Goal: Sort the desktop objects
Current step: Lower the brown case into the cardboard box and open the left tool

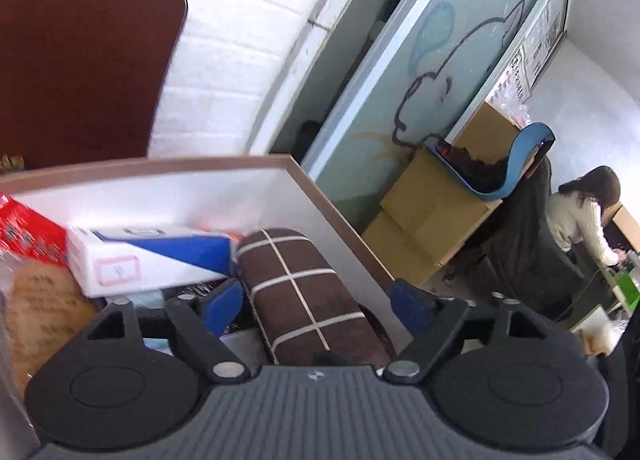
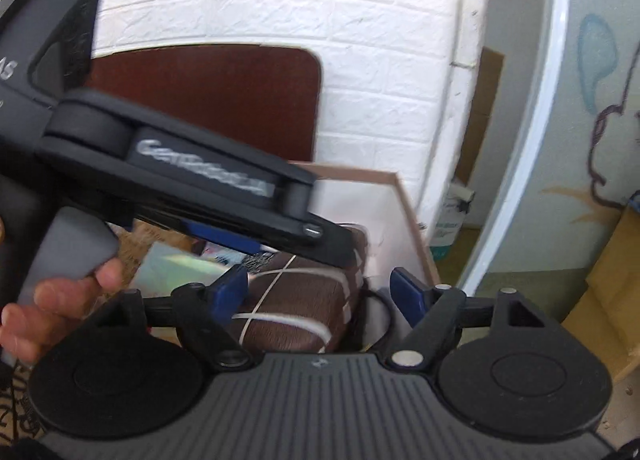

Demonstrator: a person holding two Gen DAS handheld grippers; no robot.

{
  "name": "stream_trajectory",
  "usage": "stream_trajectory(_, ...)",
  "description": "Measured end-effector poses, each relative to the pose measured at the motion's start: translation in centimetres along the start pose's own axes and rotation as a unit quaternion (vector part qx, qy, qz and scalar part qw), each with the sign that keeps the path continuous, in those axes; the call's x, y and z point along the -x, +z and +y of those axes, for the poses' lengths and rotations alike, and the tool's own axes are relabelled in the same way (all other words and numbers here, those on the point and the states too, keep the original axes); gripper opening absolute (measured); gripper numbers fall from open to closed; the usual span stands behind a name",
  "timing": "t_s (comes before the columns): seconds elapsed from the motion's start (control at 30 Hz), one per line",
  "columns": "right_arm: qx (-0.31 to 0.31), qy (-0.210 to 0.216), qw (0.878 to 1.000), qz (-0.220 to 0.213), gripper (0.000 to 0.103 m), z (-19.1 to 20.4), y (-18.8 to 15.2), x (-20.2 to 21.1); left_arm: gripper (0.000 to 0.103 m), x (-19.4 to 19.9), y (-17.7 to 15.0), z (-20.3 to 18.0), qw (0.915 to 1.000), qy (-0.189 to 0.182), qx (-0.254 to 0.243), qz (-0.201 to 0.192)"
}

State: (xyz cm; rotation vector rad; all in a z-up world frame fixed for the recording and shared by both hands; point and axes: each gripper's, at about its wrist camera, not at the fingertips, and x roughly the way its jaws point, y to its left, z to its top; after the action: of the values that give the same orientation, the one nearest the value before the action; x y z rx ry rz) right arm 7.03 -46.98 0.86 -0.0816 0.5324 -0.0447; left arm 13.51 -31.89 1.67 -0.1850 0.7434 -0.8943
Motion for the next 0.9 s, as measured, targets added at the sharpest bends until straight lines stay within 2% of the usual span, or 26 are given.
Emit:
stream_trajectory(0.07, -0.002, 0.004, 1.000, 0.004, 0.073, 0.2, -0.2, 0.3, 0.087, 0.3, 0.0, 0.3, 1.0000, -0.001, -0.005, -0.004)
stream_trajectory(0.1, 0.002, 0.013, 1.000, 0.009, 0.065, 0.5, -0.3, 0.4, 0.087, 0.3, -0.1, 0.6, 1.0000, 0.000, -0.005, -0.006)
stream_trajectory(0.2, 0.020, 0.033, 0.999, 0.019, 0.055, 1.5, -1.1, 1.8, 0.087, 0.2, -0.2, 1.3, 0.9999, 0.007, 0.006, -0.004)
stream_trajectory(0.3, 0.055, 0.038, 0.998, 0.020, 0.054, 3.2, -1.8, 2.7, 0.087, -0.1, -0.2, 1.9, 0.9998, 0.008, 0.017, -0.001)
stream_trajectory(0.4, 0.104, 0.012, 0.994, 0.037, 0.054, 4.3, -2.0, 1.5, 0.087, 0.0, -0.4, 2.2, 0.9997, 0.014, 0.020, 0.001)
stream_trajectory(0.5, 0.084, -0.002, 0.995, 0.053, 0.053, 3.4, -1.8, -0.4, 0.087, 0.5, -0.5, 2.7, 0.9996, 0.018, 0.024, 0.000)
stream_trajectory(0.63, 0.060, -0.022, 0.997, 0.050, 0.050, 2.4, -1.0, -2.2, 0.088, 0.9, -0.6, 3.1, 0.9994, 0.027, 0.022, -0.003)
stream_trajectory(0.73, 0.038, -0.021, 0.998, 0.055, 0.052, 1.7, -0.9, -3.4, 0.088, 1.2, -0.7, 3.3, 0.9993, 0.029, 0.022, -0.005)
stream_trajectory(0.83, 0.027, -0.012, 0.997, 0.071, 0.061, 2.2, -1.2, -3.2, 0.094, 1.6, -0.9, 3.3, 0.9994, 0.025, 0.023, 0.004)
stream_trajectory(0.9, 0.029, -0.010, 0.997, 0.066, 0.077, 2.7, -1.5, -2.8, 0.096, 2.0, -1.2, 3.3, 0.9994, 0.012, 0.029, 0.016)
